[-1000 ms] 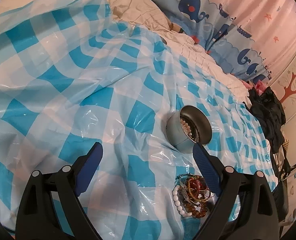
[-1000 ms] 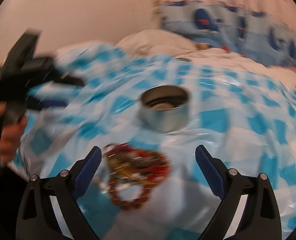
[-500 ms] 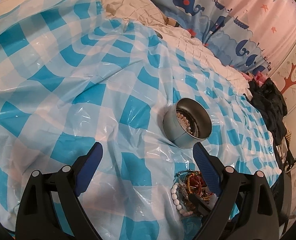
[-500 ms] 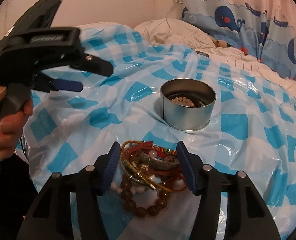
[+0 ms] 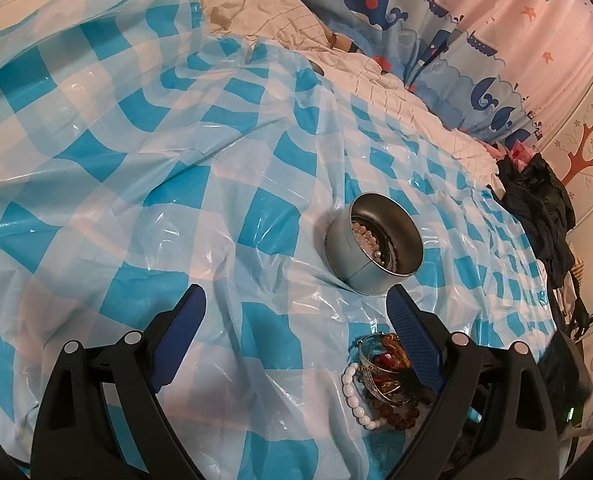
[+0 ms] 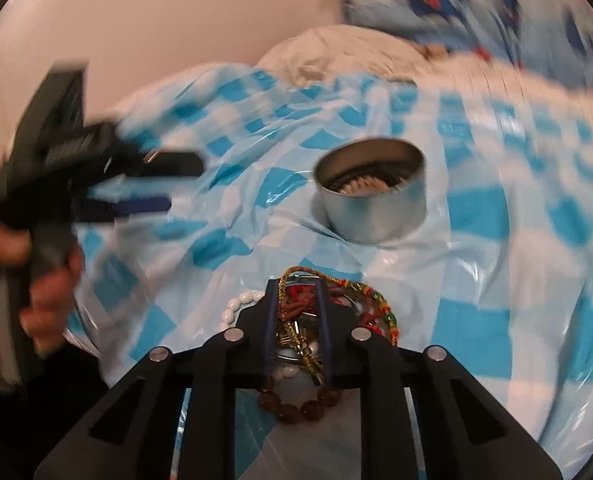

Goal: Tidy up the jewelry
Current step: 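Move the right tool onto the jewelry pile and grasp the bead bracelets, then lift the green-red bead bracelet with the right tool while the left tool grasps brown beads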

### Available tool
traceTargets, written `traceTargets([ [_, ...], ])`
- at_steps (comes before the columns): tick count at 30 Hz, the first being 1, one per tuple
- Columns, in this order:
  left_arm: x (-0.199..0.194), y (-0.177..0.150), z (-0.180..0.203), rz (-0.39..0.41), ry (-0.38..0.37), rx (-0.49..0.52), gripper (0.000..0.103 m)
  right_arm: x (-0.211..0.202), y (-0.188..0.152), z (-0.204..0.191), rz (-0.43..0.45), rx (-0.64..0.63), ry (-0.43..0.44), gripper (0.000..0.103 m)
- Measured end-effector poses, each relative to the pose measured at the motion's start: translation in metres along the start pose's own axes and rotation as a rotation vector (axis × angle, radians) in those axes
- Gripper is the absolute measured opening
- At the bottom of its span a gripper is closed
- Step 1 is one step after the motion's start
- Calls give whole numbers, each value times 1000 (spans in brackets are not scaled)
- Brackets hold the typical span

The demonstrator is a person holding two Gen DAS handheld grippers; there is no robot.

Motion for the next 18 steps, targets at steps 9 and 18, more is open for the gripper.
traceTargets([
  [9,0,-2,1,-4,1,4,88,-7,4,27,-2,303,203,14],
  [18,3,-5,5,-13,1,14,88,-17,9,30,30,393,320,7],
])
Point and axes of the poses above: each gripper's, at about its wrist camera, not at the fingertips, and x roughly the way its jaws point, z to its right, y to its top, the point moved 9 cm from there along x, roughly the way its jaws point, and after that the axes turned 2 degrees about x, right-handed, at the moved point
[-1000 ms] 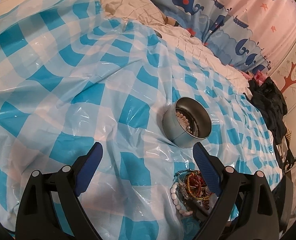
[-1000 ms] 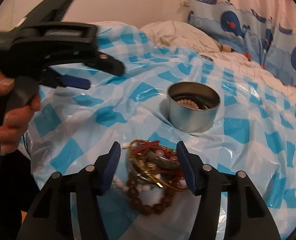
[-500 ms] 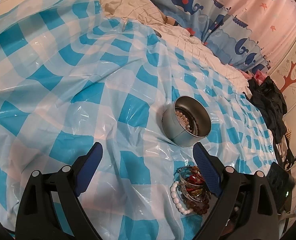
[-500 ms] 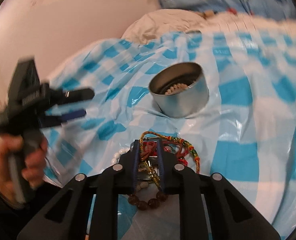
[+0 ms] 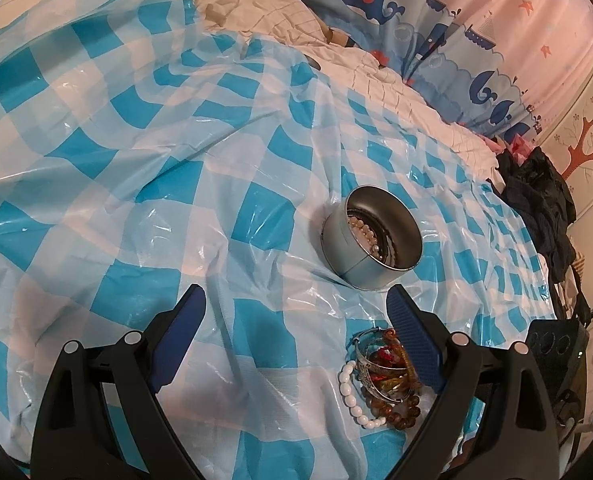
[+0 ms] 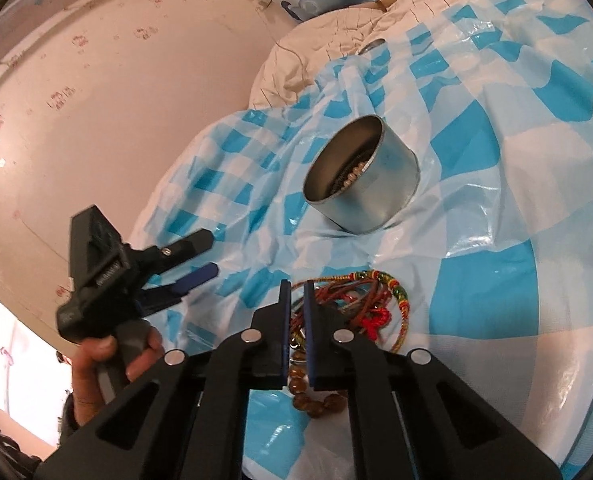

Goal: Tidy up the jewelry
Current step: 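Lift the green-red bead bracelet with the right tool while the left tool grasps brown beads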

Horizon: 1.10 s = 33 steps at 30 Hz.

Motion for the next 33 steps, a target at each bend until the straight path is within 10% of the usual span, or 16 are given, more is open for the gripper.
traceTargets([
  [6,3,0,1,-6,1,5,88,3,-1,-4,-15,-38,-28,9],
  [8,3,0,1,-7,1,4,88,7,-1,-11,-17,-89,-64,48],
  [11,3,-1,2,-8,1,8,88,14,0,-25,-13,-201,-139,56],
  [15,6,-2,3,-13,2,13,88,32,-3,-28,-63,-324,-264,50],
  [20,6,-2,3,-13,2,14,88,50,-13,-23,-131,-417,-356,10],
  [33,17,-11,17,-42,-6,72,88,-26,25,9,70,13,-73,4],
])
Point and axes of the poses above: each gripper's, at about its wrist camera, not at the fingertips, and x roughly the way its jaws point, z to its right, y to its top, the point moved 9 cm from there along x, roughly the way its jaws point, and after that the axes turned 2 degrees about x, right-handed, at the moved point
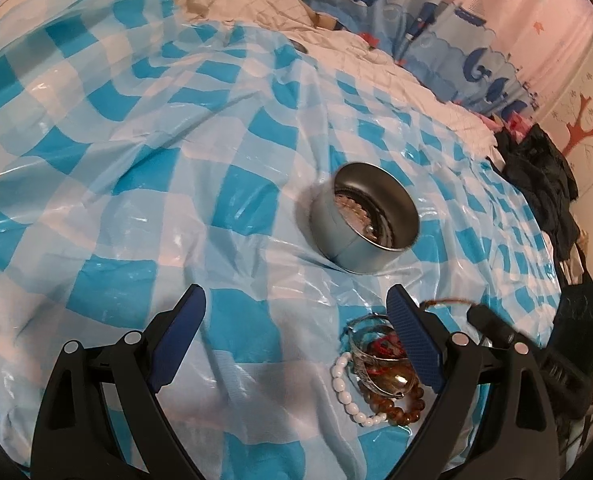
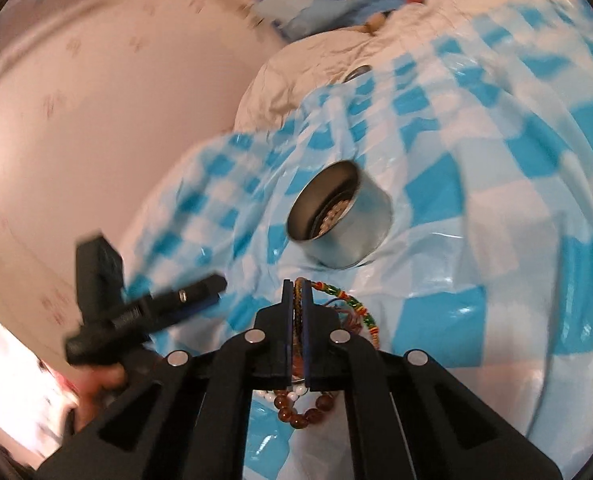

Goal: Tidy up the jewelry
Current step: 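Lift the green-red bead bracelet with the right tool while the left tool grasps brown beads, then move the right tool over the silver tin and release the green-red bracelet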

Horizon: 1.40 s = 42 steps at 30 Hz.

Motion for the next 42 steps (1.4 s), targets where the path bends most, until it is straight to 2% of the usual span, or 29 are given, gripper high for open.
traceTargets([
  [3,4,-4,17,-2,-23,66,88,-6,8,11,20,80,39,4],
  [8,17,-18,50,-35,-86,169,88,-7,9,18,25,108,43,4],
  [10,17,-20,61,-12,-83,221,88,-9,8,21,24,123,49,4],
  [17,8,-35,101,99,-52,493,87,-11,6,27,19,137,41,4],
  [19,8,-39,104,103,-47,523,78,-10,5,27,17,136,42,4],
  [21,12,-42,104,84,-51,520,57,-10,6,27,17,137,41,4],
  [22,14,-43,102,69,-62,509,49,-10,5,27,16,139,42,4],
  [23,16,-43,100,53,-60,499,37,-10,5,27,15,139,43,4],
  [25,22,-44,95,31,-51,487,23,-10,5,28,16,143,42,4],
  [27,26,-46,92,8,-51,471,5,-9,5,28,16,145,41,4],
  [30,26,-50,93,-10,-70,474,4,-9,5,29,15,144,40,4],
  [33,21,-48,97,-7,-133,444,4,-8,5,30,16,143,36,4],
  [42,-19,-17,96,96,-344,277,3,-12,10,23,55,108,48,4],
])
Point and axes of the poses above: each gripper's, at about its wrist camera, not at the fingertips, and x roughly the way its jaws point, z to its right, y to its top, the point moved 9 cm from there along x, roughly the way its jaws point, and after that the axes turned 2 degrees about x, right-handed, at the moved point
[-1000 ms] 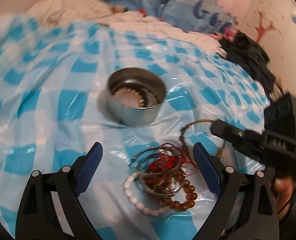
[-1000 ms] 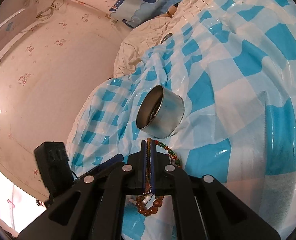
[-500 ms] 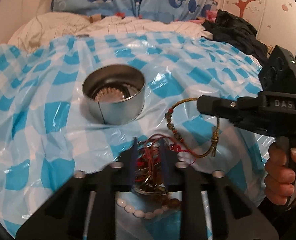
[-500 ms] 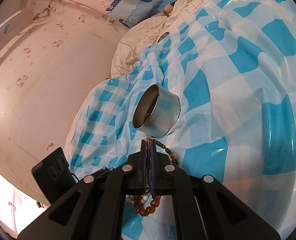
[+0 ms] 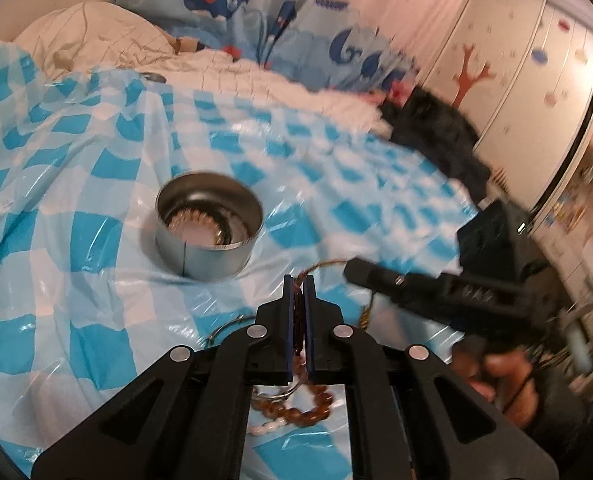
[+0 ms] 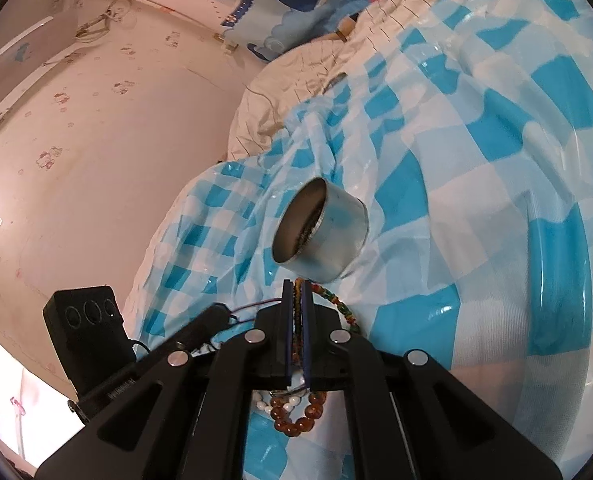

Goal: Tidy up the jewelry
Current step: 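Move the right tool over the silver tin and release the green-red bracelet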

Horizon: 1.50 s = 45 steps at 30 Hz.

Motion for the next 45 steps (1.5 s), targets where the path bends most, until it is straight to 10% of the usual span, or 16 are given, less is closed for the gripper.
traceTargets([
  [22,42,80,-44,107,93,-96,5,4,53,-44,105,-143,31,4],
  [26,77,60,-91,-57,251,-212,19,25,73,-67,114,-238,16,4],
  [31,39,62,-110,23,321,-287,48,78,77,-73,68,-406,-145,5],
  [34,15,61,-111,57,331,-305,55,125,52,-48,-125,-437,-243,5],
  [36,1,56,-110,61,341,-299,60,120,44,-44,-124,-419,-230,6],
  [39,-13,41,-109,50,376,-287,70,94,44,-45,-62,-398,-224,34],
  [45,-22,9,-103,3,373,-289,75,34,15,-17,-39,-301,-249,38],
])
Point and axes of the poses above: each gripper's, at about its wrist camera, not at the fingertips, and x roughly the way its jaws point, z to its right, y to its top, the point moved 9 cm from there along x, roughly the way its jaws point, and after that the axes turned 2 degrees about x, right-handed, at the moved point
